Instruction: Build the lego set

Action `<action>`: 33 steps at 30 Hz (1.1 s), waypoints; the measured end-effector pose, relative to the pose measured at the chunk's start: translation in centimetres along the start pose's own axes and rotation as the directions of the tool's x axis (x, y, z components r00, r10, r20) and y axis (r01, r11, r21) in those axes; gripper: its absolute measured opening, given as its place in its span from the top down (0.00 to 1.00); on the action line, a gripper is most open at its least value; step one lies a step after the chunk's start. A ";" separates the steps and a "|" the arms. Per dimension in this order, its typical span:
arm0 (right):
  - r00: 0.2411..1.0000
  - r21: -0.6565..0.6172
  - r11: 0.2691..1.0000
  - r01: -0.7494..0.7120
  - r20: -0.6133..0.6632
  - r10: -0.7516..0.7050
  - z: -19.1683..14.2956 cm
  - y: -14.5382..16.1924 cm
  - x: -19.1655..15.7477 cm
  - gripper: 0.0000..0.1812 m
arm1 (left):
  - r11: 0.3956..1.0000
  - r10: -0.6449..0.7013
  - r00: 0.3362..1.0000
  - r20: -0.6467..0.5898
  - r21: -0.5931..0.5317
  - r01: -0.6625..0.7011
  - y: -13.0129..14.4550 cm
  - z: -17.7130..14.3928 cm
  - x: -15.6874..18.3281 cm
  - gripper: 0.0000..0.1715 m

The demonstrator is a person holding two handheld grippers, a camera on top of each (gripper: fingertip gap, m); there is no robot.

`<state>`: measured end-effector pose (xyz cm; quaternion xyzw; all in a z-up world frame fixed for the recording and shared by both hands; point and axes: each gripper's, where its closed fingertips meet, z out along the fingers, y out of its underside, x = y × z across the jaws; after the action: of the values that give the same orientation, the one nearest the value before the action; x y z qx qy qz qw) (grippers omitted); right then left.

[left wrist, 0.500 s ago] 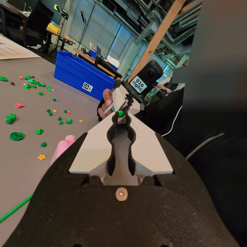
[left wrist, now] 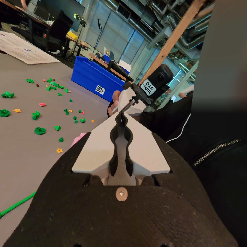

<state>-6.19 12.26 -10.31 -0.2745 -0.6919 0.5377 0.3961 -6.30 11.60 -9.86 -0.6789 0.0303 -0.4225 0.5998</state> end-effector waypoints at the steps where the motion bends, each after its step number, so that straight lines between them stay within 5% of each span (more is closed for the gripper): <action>1: 1.000 -0.004 1.000 0.000 -0.011 0.000 -0.2 0.0 0.4 1.00 | 1.000 0.002 1.000 -0.001 0.007 -0.002 -0.2 -0.2 -0.1 1.00; 14: 0.987 0.070 0.985 -0.159 -0.002 0.160 -2.3 -1.6 1.7 0.98 | 0.955 0.285 0.951 0.122 -0.126 -0.270 2.1 -0.5 2.4 0.91; 19: 0.984 0.058 0.982 -0.178 0.042 0.176 -2.0 -1.2 0.0 0.98 | 0.943 0.290 0.937 0.193 -0.227 -0.245 6.8 -1.7 5.8 0.91; 26: 0.989 0.015 0.992 -0.128 0.075 0.127 -1.0 -0.7 -1.8 0.98 | 0.760 0.421 0.892 0.166 -0.601 -0.247 16.2 -0.5 8.8 0.90; 33: 0.985 0.000 0.990 -0.140 0.104 0.139 -0.4 -0.1 -2.8 0.98 | 0.651 0.468 0.878 0.102 -0.711 -0.264 20.2 1.2 9.3 0.89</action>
<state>-4.35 10.17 -10.85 -0.2927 -0.6887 0.5800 0.3220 9.77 1.84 -21.76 -0.8809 0.2358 -0.1514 0.3814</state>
